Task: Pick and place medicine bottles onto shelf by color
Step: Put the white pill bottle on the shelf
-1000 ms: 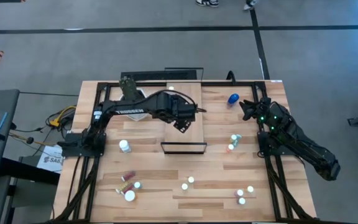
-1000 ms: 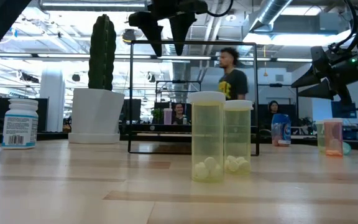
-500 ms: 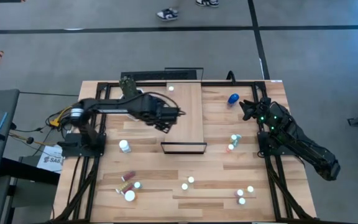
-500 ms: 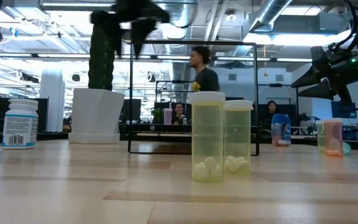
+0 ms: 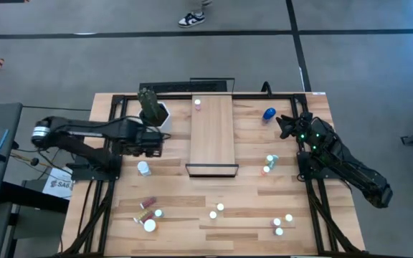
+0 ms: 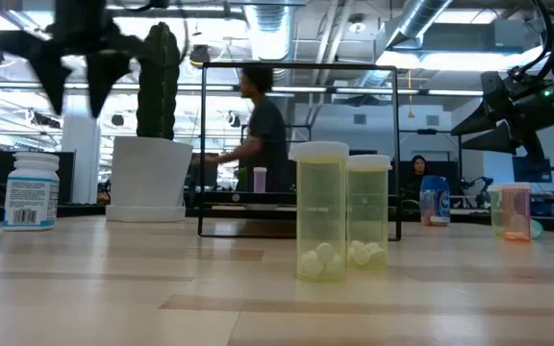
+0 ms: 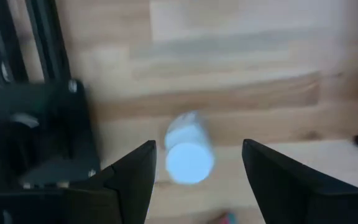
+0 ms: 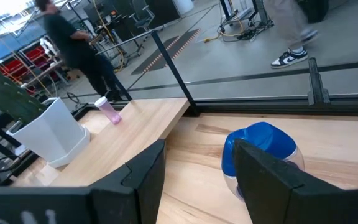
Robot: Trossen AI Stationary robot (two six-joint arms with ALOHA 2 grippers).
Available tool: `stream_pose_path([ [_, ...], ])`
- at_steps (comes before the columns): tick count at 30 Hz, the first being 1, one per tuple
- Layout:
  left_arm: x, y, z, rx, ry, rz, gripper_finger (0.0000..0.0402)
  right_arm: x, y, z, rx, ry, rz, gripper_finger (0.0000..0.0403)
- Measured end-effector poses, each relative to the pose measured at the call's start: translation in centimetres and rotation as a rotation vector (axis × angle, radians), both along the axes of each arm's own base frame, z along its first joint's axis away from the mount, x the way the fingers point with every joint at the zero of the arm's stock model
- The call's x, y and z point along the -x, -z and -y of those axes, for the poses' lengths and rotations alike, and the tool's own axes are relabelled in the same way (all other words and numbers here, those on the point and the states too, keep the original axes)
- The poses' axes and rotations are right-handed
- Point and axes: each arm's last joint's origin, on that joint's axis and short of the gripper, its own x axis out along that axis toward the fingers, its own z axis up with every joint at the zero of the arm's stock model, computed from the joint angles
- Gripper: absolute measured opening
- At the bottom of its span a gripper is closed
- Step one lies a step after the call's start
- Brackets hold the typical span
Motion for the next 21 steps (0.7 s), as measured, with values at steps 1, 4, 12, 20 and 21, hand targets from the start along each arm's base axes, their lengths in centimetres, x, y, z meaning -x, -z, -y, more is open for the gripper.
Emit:
stream_pose_path([
  [1,0.4,0.5,0.1,0.027,-0.014,0.008,0.0225,0.0,0.0,0.0,0.000,0.000,0.000,0.0210],
  [4,1.0,1.7,0.5,0.075,-0.027,0.030,0.0225,0.0,0.0,0.0,0.000,0.000,0.000,0.0210],
  [12,1.4,3.8,1.4,0.104,-0.012,-0.001,0.0258,0.0,0.0,0.0,0.000,0.000,0.000,0.0210],
  [20,1.2,4.9,1.4,0.107,-0.023,0.029,0.0333,0.0,0.0,0.0,0.000,0.000,0.000,0.0210],
  [21,1.3,5.1,1.4,0.114,-0.029,0.028,0.0341,0.0,0.0,0.0,0.000,0.000,0.000,0.0210],
])
